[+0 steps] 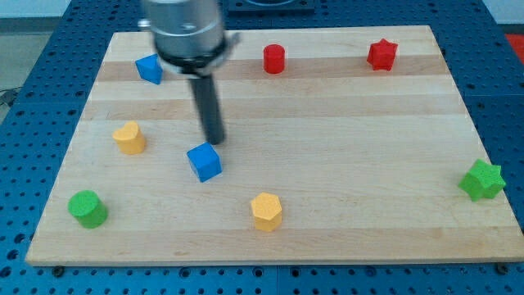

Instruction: Push green star slightly to the left

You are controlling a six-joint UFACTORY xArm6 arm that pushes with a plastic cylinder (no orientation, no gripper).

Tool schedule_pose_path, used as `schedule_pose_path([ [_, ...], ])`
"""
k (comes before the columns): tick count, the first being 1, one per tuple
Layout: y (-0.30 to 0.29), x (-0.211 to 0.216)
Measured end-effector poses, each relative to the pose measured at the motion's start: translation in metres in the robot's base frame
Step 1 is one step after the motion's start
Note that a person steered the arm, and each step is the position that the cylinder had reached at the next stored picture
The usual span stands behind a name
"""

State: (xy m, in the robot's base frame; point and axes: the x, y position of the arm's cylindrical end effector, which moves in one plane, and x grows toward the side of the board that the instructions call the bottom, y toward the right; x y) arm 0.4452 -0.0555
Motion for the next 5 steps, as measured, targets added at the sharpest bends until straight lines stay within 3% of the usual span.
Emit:
schedule_pose_path([
  [2, 0.189, 0.036],
  [4, 0.235, 0.025],
  [5, 0.300, 0.028],
])
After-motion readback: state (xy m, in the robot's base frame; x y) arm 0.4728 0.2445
